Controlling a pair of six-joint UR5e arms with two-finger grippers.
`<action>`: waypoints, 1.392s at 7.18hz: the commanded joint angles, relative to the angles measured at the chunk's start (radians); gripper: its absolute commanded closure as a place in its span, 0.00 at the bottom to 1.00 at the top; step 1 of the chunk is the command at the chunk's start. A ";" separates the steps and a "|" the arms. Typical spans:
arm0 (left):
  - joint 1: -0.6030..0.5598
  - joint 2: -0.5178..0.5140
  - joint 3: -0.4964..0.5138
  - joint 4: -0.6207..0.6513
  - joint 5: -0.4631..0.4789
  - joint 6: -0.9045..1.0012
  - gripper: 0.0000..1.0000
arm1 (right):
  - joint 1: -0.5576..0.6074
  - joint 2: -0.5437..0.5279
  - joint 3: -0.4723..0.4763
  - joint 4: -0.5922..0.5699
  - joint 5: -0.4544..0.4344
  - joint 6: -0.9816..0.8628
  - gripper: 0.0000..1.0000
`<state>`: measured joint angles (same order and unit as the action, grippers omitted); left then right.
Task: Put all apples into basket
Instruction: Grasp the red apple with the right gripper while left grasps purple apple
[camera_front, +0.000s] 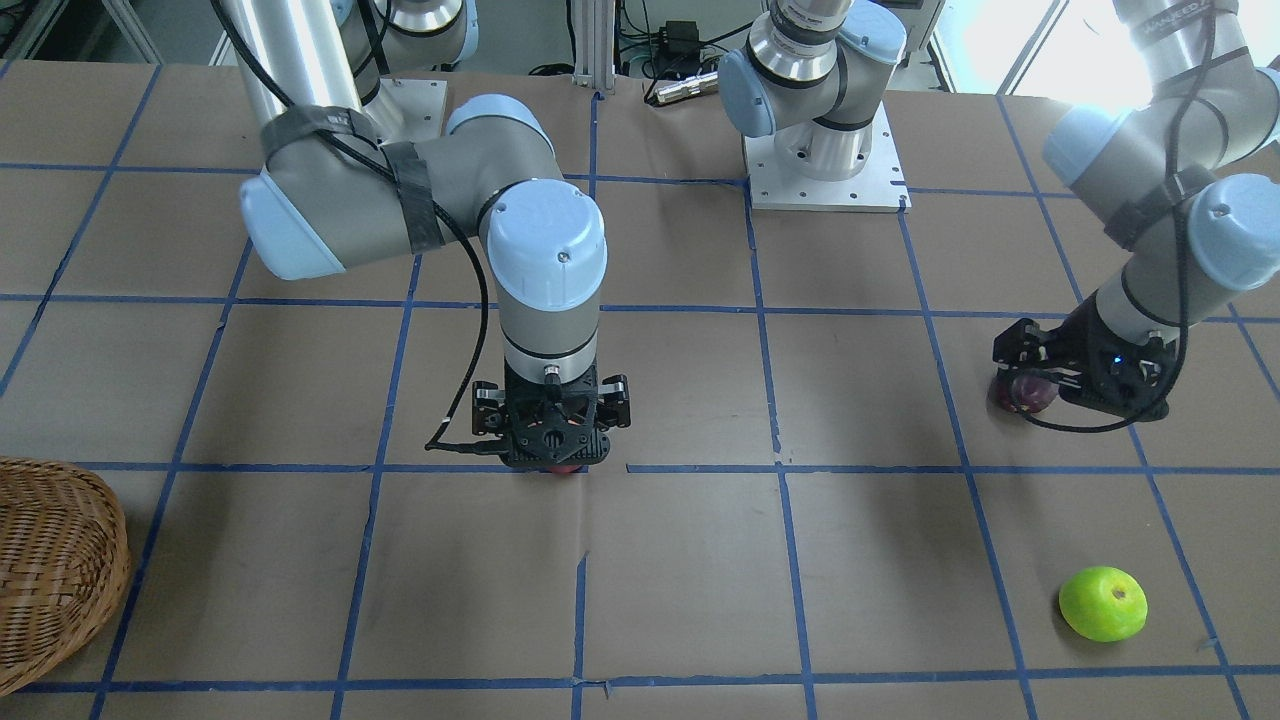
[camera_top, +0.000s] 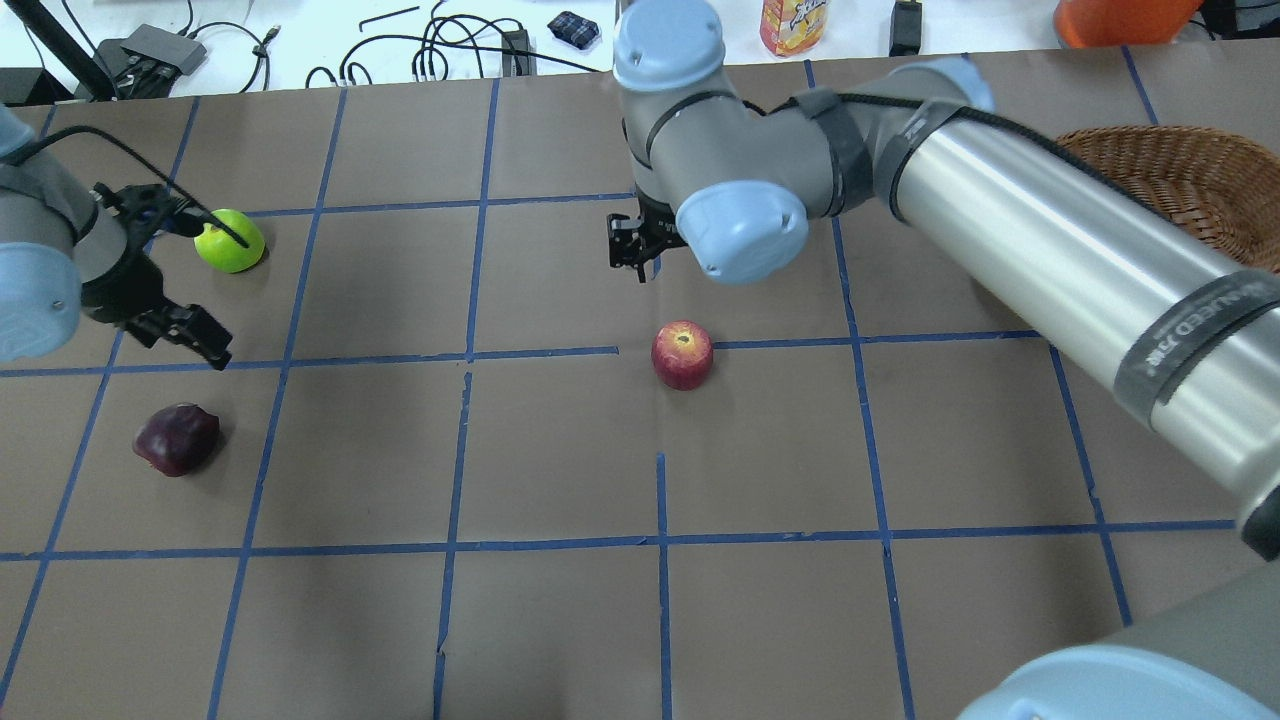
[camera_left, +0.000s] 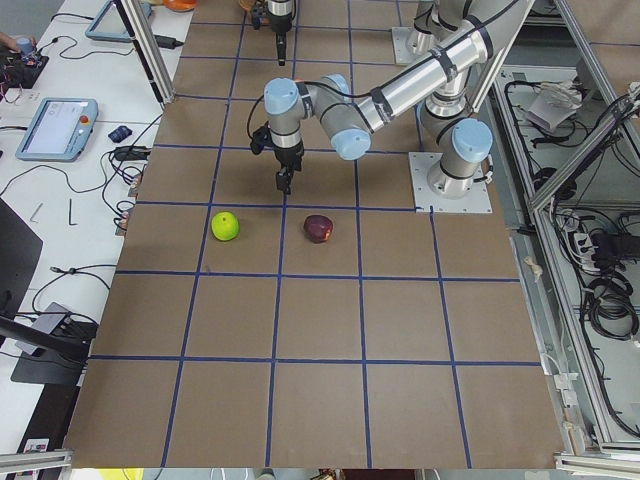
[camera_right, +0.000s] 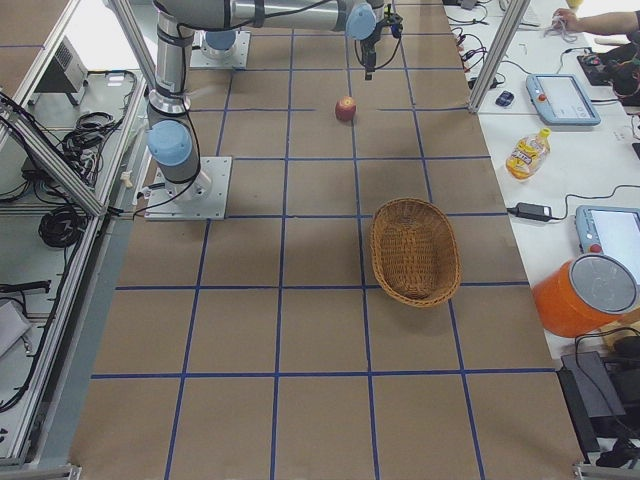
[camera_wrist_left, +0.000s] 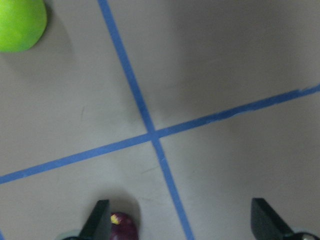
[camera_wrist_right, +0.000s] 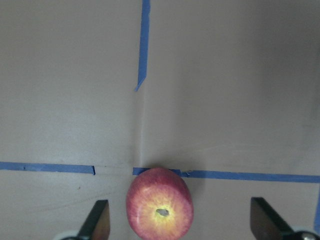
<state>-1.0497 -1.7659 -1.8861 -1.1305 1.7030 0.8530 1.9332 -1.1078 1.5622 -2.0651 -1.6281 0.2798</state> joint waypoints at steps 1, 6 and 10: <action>0.114 -0.047 -0.049 0.006 0.030 0.158 0.00 | 0.009 0.028 0.151 -0.211 0.002 0.004 0.00; 0.112 -0.155 -0.076 0.128 -0.040 0.165 0.19 | -0.003 0.066 0.148 -0.175 0.007 -0.011 0.58; -0.083 -0.083 0.023 0.057 -0.060 -0.013 0.77 | -0.289 -0.075 0.029 0.157 0.013 -0.080 1.00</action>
<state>-1.0241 -1.8763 -1.9145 -1.0283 1.6572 0.9334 1.7826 -1.1311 1.6442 -2.0581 -1.6181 0.2479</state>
